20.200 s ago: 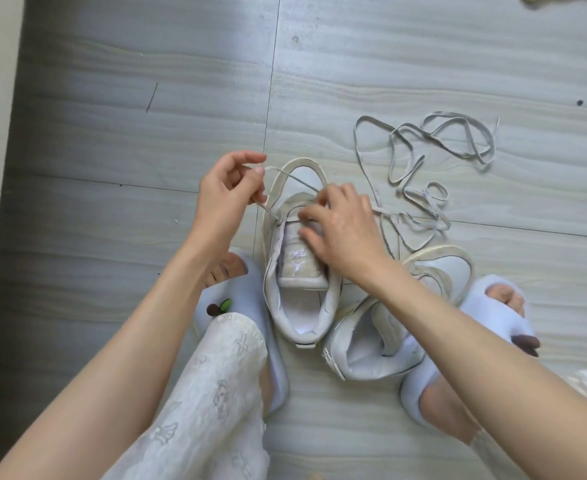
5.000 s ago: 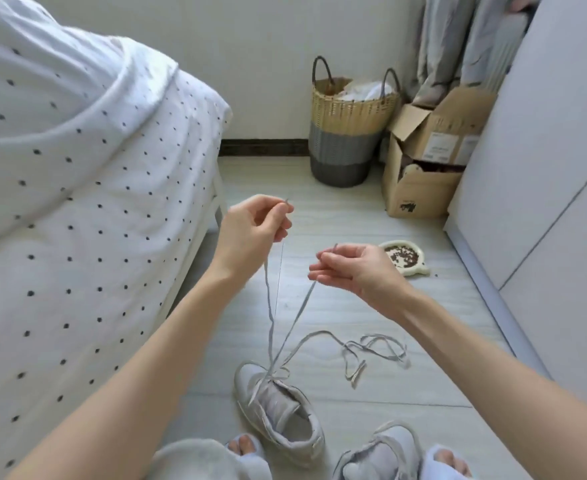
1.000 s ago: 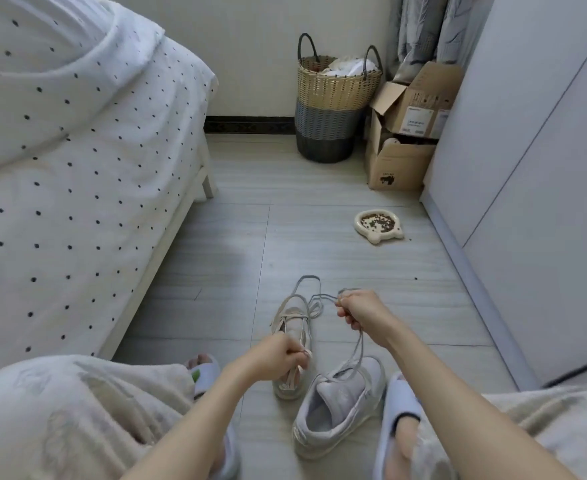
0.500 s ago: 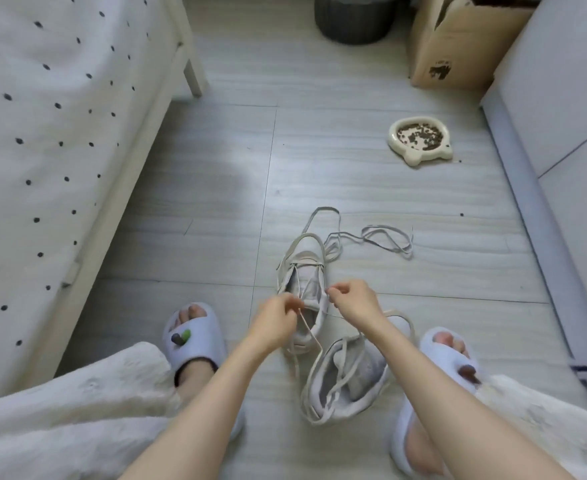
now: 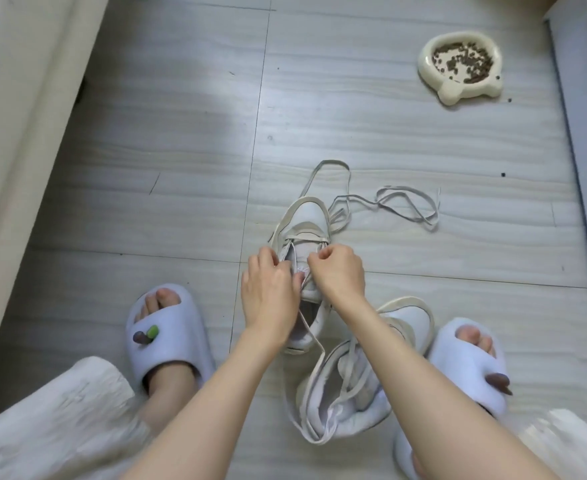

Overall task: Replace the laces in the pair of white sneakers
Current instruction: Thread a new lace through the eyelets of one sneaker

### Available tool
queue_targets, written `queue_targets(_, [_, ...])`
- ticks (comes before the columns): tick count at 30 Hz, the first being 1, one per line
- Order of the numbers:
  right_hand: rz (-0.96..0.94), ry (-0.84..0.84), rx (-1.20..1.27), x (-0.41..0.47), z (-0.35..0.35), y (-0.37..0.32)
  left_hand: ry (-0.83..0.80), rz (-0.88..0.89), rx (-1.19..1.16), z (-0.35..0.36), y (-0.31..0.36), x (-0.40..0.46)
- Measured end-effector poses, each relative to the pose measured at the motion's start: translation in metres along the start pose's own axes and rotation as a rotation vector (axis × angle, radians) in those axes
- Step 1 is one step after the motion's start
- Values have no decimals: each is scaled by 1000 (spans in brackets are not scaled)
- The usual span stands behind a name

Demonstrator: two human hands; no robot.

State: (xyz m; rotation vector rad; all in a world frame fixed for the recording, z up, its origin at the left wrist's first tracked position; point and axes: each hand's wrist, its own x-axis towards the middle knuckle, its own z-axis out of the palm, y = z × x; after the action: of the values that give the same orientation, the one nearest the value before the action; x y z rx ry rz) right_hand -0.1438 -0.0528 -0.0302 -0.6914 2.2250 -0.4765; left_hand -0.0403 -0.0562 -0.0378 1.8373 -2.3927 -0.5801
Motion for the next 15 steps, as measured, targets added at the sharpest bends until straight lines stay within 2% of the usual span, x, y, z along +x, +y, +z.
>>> queue_targets(7, [-212, -60, 46, -2, 2, 21, 17, 29, -241, 2, -10, -3])
queue_targets(15, [-152, -256, 199, 5, -11, 19, -204, 16, -238, -19, -11, 3])
